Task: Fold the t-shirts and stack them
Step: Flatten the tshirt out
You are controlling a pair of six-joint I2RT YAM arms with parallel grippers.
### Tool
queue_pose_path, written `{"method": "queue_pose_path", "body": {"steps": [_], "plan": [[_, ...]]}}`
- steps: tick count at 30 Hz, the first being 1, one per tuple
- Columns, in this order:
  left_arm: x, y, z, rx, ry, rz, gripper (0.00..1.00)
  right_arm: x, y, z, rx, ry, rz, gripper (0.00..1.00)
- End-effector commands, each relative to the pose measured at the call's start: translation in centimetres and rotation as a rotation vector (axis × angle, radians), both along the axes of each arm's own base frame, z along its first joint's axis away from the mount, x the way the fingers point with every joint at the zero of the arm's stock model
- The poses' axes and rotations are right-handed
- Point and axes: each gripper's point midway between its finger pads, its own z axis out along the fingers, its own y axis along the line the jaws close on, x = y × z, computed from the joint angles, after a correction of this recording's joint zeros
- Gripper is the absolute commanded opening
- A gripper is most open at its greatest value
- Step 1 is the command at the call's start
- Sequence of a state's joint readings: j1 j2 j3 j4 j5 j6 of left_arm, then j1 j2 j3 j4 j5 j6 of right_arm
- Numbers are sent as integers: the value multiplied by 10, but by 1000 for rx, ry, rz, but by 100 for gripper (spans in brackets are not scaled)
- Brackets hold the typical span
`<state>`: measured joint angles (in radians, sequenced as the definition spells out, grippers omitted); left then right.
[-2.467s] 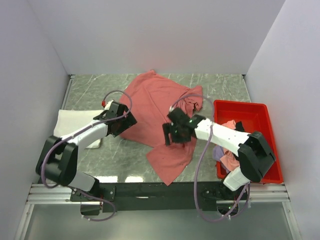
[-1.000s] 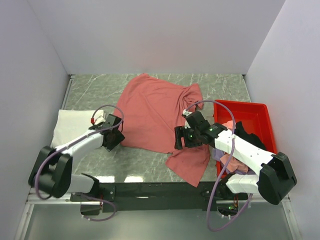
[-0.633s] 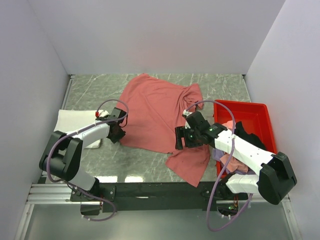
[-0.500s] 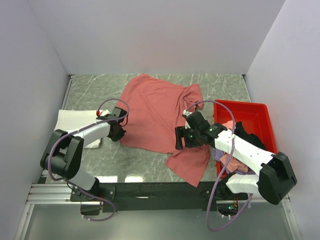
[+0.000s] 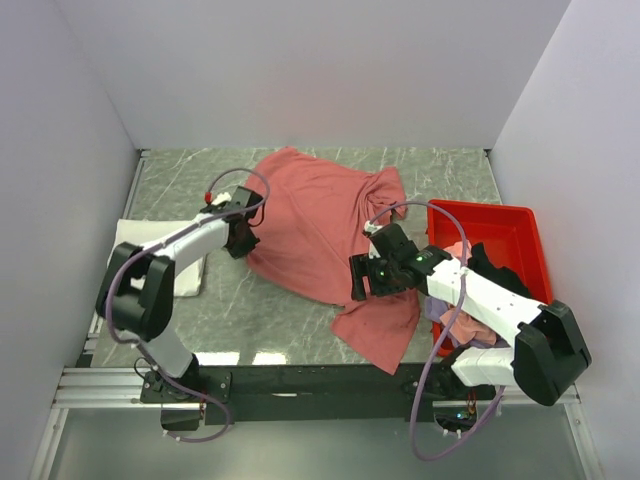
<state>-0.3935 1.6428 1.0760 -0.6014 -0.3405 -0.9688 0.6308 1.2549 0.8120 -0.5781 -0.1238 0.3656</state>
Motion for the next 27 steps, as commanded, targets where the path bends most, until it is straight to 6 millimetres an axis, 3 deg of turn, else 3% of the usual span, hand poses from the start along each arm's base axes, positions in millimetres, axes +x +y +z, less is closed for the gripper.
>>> {"method": "queue_pose_path", "body": {"steps": [1, 2, 7, 9, 10, 12, 13, 15, 17, 19, 20, 21, 23, 25, 26, 27], "plan": [[18, -4, 11, 68, 8, -67, 6, 6, 1, -1, 9, -17, 15, 82], [21, -7, 5, 71, 28, -75, 6, 7, 0, -2, 6, -16, 15, 82], [58, -32, 11, 44, -17, -133, 7, 11, -5, -4, 6, -13, -5, 82], [69, -41, 1, 33, -7, -161, 11, 12, -6, -5, 5, -9, -9, 82], [81, -47, 8, 28, -30, -182, 20, 13, -6, -6, 3, -7, -11, 82], [85, -48, -1, 48, 12, -187, 35, 13, -7, -5, 1, -7, -13, 82], [92, -50, 5, 46, -6, -181, 54, 13, -7, -6, -2, -2, -14, 82], [91, -51, 8, 39, -21, -180, 71, 13, -8, -6, -2, -5, -19, 82], [88, -48, 22, 26, -60, -166, 75, 14, -8, -4, -1, -13, -22, 82], [76, -39, 19, 31, -53, -133, 78, 14, -8, -4, 0, -12, -22, 82], [73, -34, 30, 30, -80, -113, 79, 14, -8, -4, 1, -12, -21, 82], [61, -25, 21, 36, -59, -98, 81, 14, -7, -5, 2, -10, -17, 82], [56, -19, 30, 3, -95, -65, 86, 14, -7, -6, 1, -7, -18, 82], [42, -4, 17, -6, -76, -30, 87, 13, -7, -7, 0, -2, -15, 82], [45, -3, 24, -29, -114, -21, 87, 14, -7, -6, 1, -5, -14, 82], [39, 2, 16, -38, -99, -13, 88, 14, -6, -7, 3, -4, -12, 82]]}}
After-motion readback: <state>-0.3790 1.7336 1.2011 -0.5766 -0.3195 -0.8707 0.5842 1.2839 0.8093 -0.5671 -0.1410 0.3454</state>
